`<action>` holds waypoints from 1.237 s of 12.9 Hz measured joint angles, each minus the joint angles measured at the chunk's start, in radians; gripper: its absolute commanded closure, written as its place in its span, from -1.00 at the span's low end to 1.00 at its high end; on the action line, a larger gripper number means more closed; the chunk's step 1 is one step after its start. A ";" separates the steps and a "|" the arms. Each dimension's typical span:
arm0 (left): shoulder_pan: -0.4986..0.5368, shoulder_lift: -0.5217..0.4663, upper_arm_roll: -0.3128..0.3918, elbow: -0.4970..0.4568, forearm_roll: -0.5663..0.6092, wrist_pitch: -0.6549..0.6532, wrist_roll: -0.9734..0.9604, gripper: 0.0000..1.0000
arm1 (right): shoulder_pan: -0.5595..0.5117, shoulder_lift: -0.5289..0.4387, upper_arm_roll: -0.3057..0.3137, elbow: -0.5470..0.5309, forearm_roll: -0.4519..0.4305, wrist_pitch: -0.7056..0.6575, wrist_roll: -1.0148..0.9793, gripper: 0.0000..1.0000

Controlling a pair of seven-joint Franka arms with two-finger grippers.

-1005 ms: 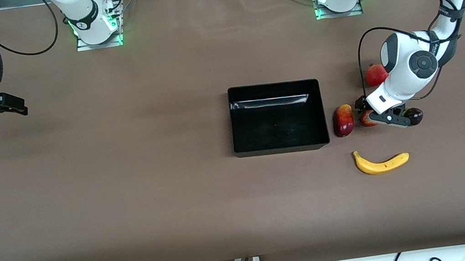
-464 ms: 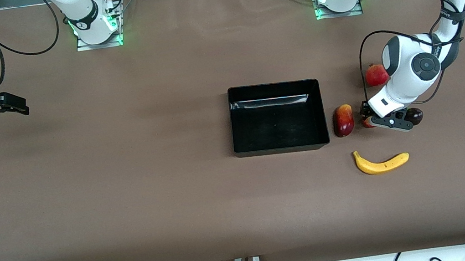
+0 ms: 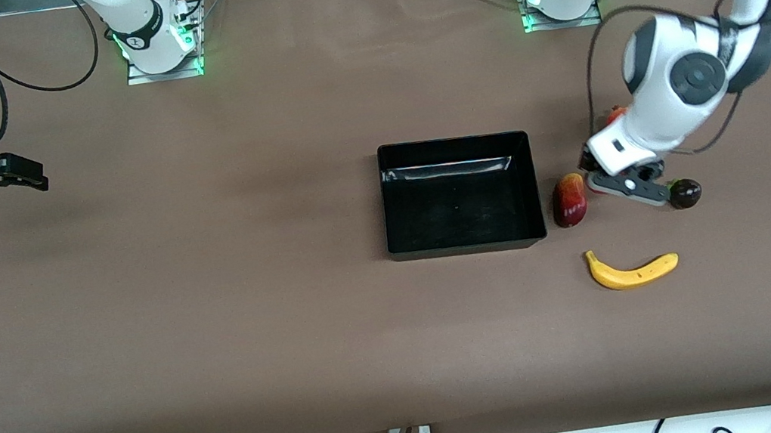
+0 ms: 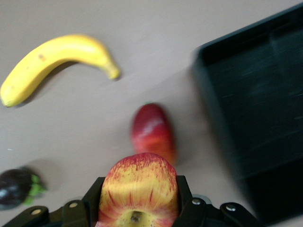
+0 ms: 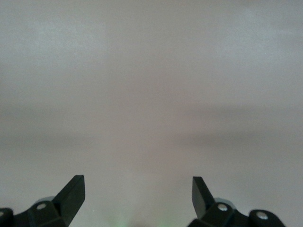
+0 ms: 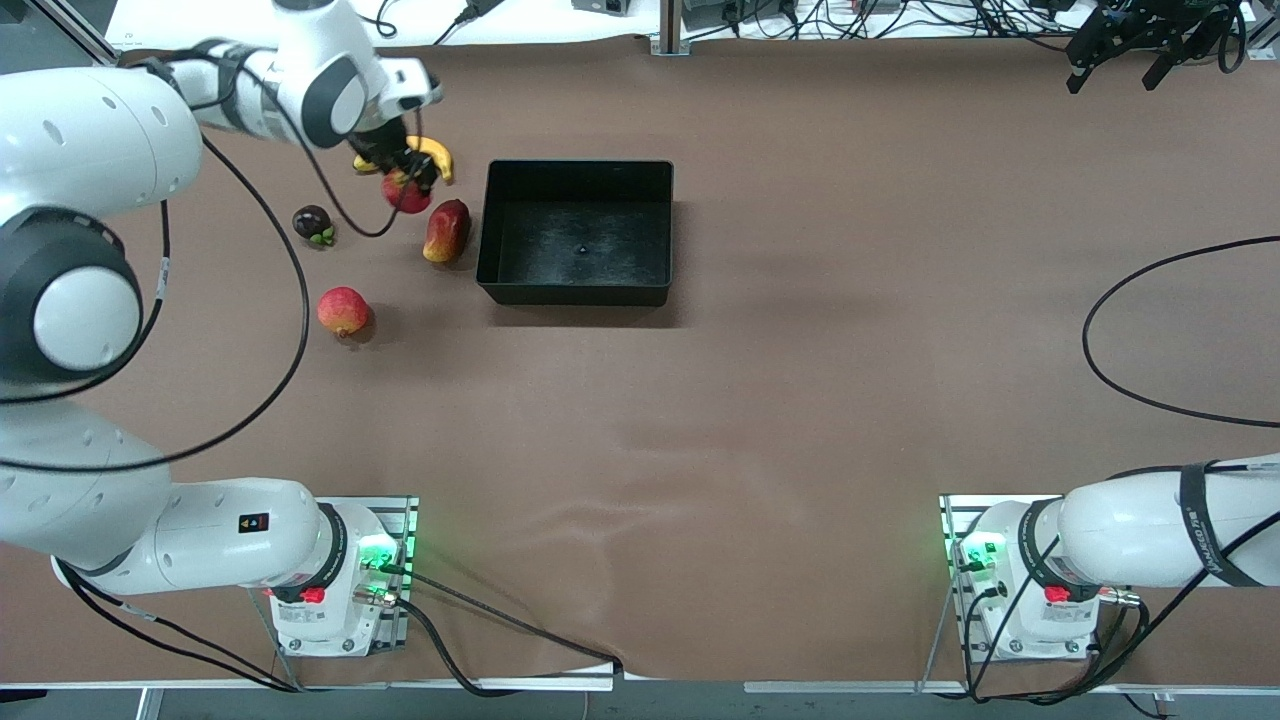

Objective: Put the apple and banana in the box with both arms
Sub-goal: 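Lift the apple with the left gripper and carry it over the box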

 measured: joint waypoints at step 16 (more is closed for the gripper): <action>-0.501 0.495 0.065 0.378 -0.045 0.144 -0.839 1.00 | 0.000 0.002 0.000 0.000 0.000 -0.001 0.000 -1.00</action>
